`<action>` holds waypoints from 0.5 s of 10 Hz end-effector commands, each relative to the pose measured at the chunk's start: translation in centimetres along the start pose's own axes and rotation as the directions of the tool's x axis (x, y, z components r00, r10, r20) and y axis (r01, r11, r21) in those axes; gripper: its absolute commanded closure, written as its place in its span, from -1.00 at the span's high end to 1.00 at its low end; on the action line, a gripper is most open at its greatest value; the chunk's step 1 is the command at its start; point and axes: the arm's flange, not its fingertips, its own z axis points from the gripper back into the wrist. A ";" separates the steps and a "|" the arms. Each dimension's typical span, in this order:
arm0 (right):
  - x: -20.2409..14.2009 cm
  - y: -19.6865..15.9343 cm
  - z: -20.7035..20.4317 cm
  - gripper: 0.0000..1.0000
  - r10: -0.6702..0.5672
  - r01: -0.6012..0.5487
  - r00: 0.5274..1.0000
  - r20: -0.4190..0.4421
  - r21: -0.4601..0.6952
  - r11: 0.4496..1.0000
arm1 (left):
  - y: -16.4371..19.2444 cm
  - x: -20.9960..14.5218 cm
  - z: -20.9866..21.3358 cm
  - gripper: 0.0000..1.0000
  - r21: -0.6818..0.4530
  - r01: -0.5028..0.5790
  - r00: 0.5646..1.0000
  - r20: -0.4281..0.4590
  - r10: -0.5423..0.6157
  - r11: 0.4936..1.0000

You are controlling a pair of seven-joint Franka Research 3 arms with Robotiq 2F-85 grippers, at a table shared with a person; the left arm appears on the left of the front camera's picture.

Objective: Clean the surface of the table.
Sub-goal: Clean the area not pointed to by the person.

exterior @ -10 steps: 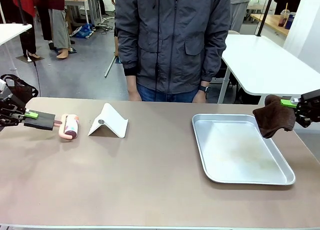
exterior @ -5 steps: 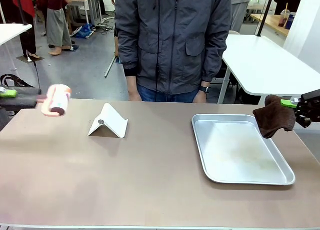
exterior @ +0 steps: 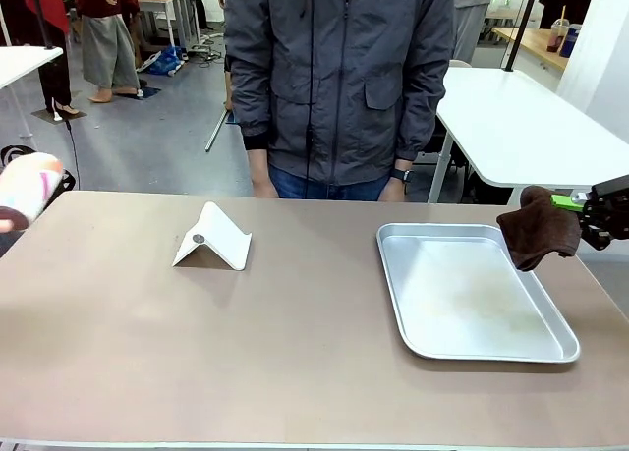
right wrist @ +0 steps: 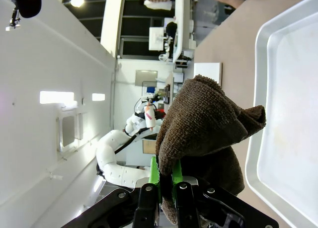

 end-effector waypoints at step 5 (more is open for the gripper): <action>0.3 0.5 -0.2 -0.79 0.009 -0.009 1.000 0.005 0.022 1.000 | 1.2 -2.9 0.2 -0.94 -0.001 -0.054 0.998 -0.016 0.054 0.999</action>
